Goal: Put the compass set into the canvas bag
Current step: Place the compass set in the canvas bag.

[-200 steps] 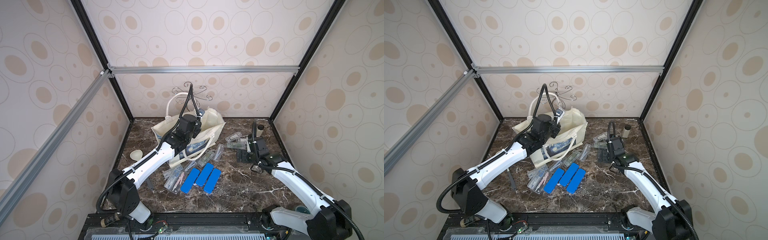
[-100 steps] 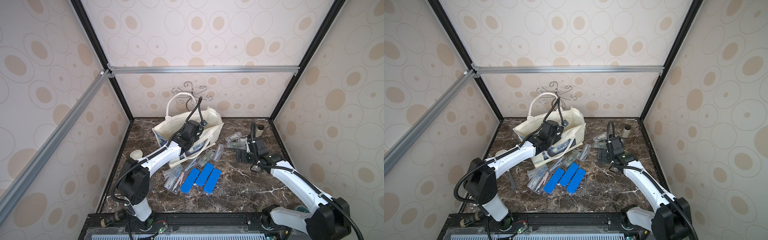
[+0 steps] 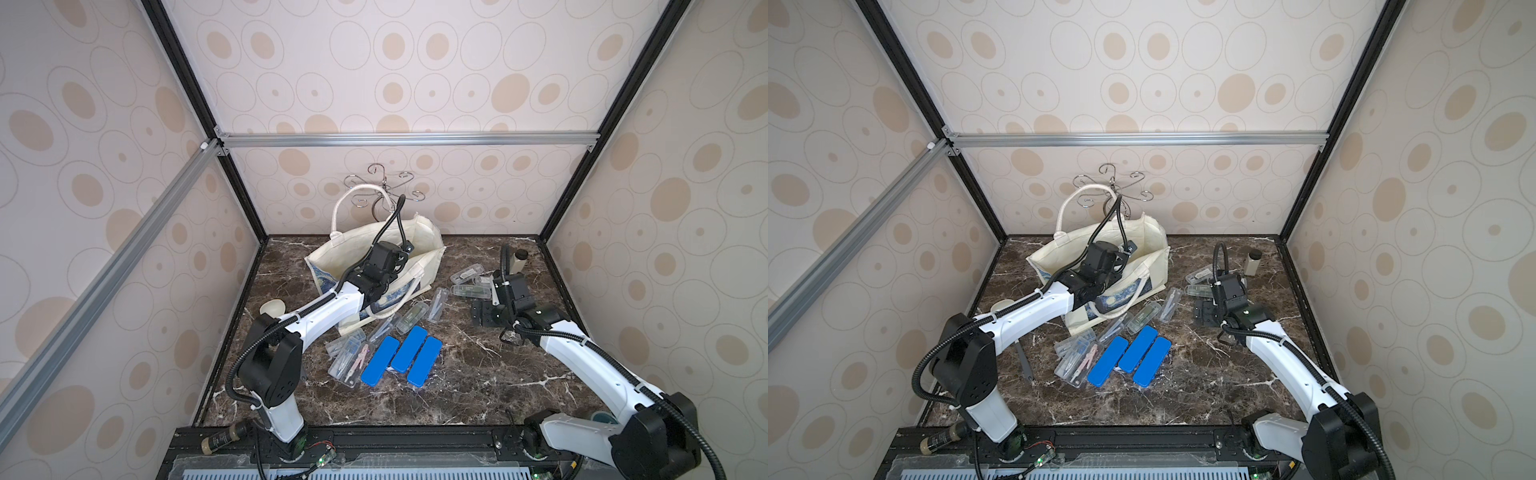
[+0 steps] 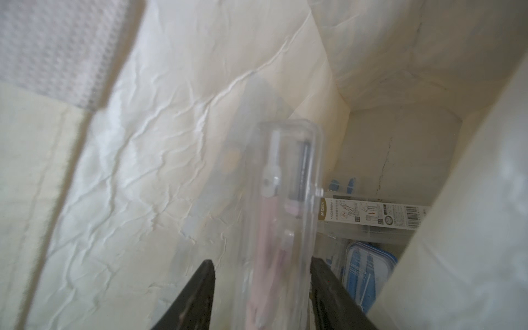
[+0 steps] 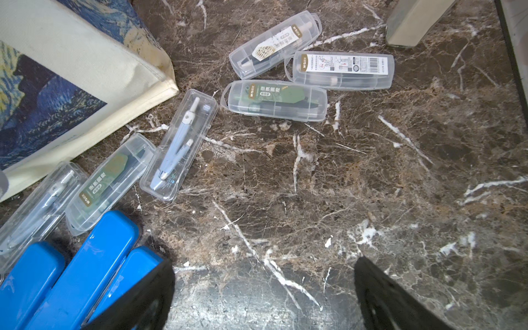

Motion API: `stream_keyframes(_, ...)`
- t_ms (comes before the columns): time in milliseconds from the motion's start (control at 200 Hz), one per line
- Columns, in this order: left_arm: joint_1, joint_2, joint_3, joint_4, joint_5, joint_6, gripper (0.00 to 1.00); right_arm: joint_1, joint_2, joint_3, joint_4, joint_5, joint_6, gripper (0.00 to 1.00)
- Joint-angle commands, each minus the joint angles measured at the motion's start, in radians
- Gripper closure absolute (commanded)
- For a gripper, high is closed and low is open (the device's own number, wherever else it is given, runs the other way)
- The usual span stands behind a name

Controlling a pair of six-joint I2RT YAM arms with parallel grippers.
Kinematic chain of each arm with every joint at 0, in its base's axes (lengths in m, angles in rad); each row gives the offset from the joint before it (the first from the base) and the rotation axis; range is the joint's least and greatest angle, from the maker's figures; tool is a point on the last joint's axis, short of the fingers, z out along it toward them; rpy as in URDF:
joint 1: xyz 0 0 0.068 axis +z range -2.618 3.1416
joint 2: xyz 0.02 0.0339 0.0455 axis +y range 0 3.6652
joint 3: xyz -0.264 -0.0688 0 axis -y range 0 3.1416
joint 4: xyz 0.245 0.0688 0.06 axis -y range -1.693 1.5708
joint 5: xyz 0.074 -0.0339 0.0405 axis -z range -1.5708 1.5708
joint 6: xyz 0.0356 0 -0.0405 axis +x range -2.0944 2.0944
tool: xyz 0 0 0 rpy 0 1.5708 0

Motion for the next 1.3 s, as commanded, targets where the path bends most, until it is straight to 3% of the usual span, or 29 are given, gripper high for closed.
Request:
stream_keyframes(0, 0.011, -0.011, 0.035, -0.004, -0.016, 0.017, 0.44, -0.009, 0.002, 0.013, -0.01, 0.003, 0.005, 0.0)
stream_keyframes(330, 0.011, -0.032, 0.069, -0.023, 0.003, -0.035, 0.44, -0.009, 0.005, 0.023, -0.027, -0.009, -0.006, 0.0)
stream_keyframes(495, 0.01, -0.121, 0.117, -0.037, 0.142, -0.125, 0.37, -0.008, 0.009, 0.031, -0.031, -0.018, -0.014, 0.0)
stream_keyframes(785, -0.009, -0.294, 0.091, -0.105, 0.457, -0.271, 0.12, -0.008, 0.03, 0.035, -0.018, -0.063, -0.006, 0.0)
stream_keyframes(980, -0.111, -0.416, -0.07, -0.07, 0.588, -0.366, 0.08, -0.009, 0.038, 0.048, -0.032, -0.026, -0.013, 0.0)
stream_keyframes(1296, -0.341, -0.4, -0.291, -0.078, 0.492, -0.576, 0.1, -0.039, 0.042, 0.071, -0.059, -0.003, -0.019, 0.0)
